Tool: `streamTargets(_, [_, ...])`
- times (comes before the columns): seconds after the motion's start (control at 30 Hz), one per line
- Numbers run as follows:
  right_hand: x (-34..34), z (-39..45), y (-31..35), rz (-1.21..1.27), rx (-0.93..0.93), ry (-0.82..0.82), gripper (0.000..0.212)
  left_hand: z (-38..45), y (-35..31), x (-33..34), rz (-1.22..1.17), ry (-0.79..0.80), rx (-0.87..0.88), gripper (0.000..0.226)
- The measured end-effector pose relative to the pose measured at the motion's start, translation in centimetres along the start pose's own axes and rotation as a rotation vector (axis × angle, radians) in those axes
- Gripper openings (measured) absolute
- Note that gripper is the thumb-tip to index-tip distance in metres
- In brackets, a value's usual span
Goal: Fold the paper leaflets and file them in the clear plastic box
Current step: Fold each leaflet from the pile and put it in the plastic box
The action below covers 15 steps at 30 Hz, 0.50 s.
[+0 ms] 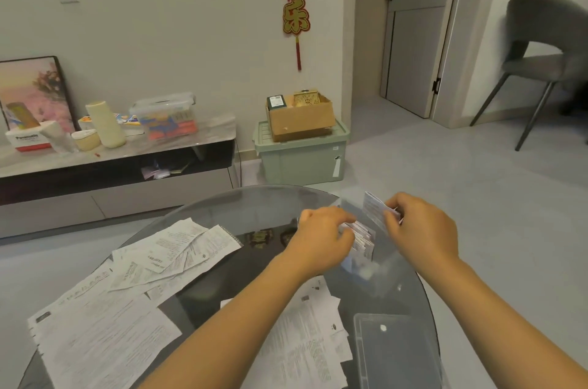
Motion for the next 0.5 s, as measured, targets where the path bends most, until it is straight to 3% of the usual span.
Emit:
streamTargets(0.1, [0.3,0.5,-0.7,-0.036,0.018,0.004,0.011,2.0,-1.6,1.3,0.238,0.053,0.141,0.053])
streamTargets(0.23, [0.9,0.7,-0.7,-0.056,0.001,0.061,0.012,3.6,-1.4,2.9,0.417,0.076,0.201,0.062])
streamTargets(0.5, [3.1,1.1,0.2,-0.123,-0.001,0.199,0.020,3.3,-0.4,3.1,0.373,-0.017,0.276,0.078])
Point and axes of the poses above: each hand's wrist, its own z-axis towards the middle knuckle, its own x-axis out of the palm, y = z × x, the point moved 5 cm from there along z, towards the middle knuckle, and after that the axes turned 13 degrees about -x, right-handed, at the moved point
